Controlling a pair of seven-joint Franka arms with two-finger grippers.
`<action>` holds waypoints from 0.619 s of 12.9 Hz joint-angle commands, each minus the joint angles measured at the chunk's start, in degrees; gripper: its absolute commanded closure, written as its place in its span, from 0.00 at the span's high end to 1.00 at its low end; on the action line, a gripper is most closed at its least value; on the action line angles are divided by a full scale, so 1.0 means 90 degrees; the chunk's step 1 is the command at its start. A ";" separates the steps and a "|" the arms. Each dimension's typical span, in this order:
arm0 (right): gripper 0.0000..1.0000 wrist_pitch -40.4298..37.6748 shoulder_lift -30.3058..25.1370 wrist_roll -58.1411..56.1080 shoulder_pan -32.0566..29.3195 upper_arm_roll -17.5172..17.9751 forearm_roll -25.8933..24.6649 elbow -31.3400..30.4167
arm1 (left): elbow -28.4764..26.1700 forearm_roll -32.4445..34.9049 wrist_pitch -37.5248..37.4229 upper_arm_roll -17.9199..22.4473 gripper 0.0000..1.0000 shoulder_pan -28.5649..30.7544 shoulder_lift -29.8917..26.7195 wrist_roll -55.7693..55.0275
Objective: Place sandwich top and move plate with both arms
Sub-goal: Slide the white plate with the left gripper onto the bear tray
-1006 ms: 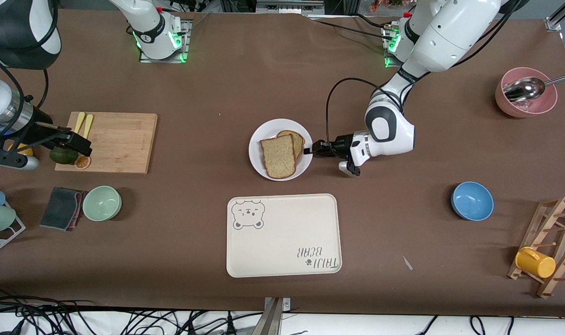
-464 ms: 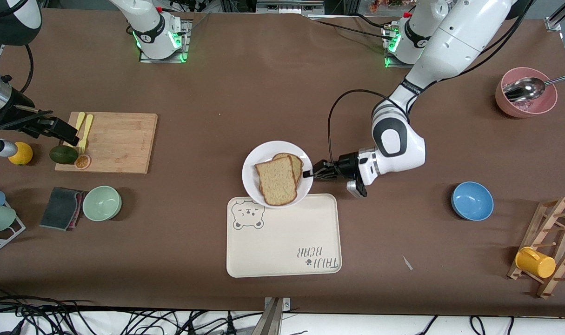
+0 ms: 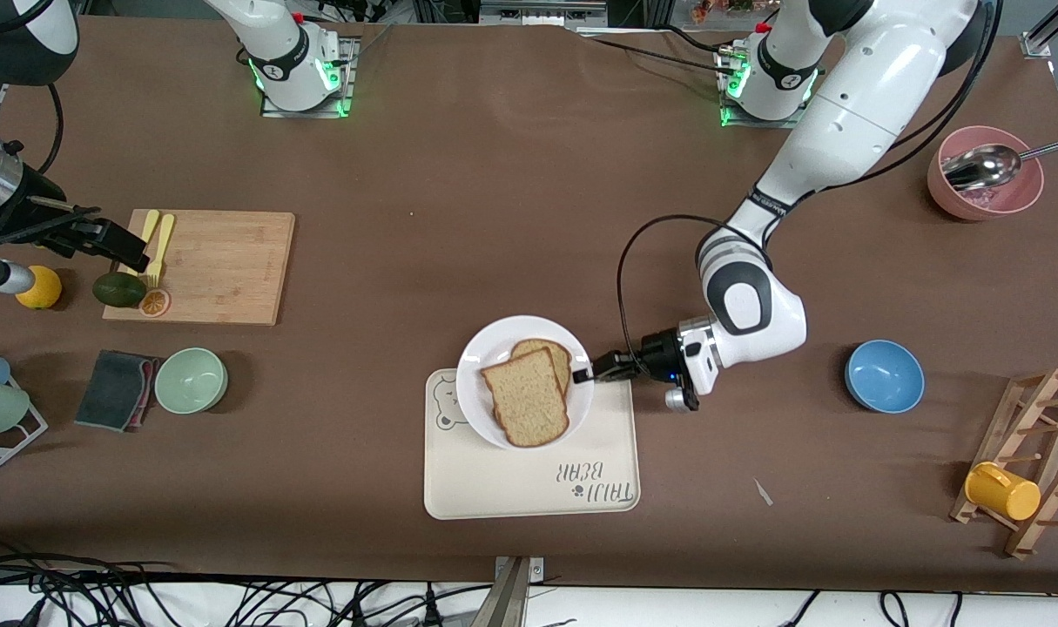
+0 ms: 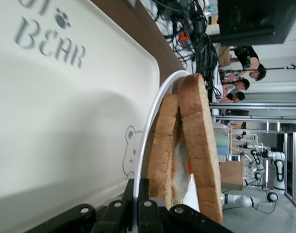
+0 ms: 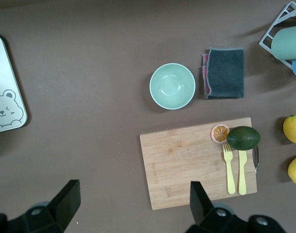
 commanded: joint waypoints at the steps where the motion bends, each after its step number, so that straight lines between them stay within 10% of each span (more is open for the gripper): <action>1: 1.00 -0.0141 -0.0008 -0.0026 -0.0021 -0.0005 -0.0013 0.0107 | 0.1004 0.0244 -0.0065 0.0485 0.00 -0.0392 0.0526 -0.0728; 8: 1.00 -0.0248 -0.0037 -0.0017 -0.0021 -0.0093 -0.0023 0.0097 | 0.2148 0.0224 -0.0026 0.1129 0.00 -0.0860 0.1396 -0.0993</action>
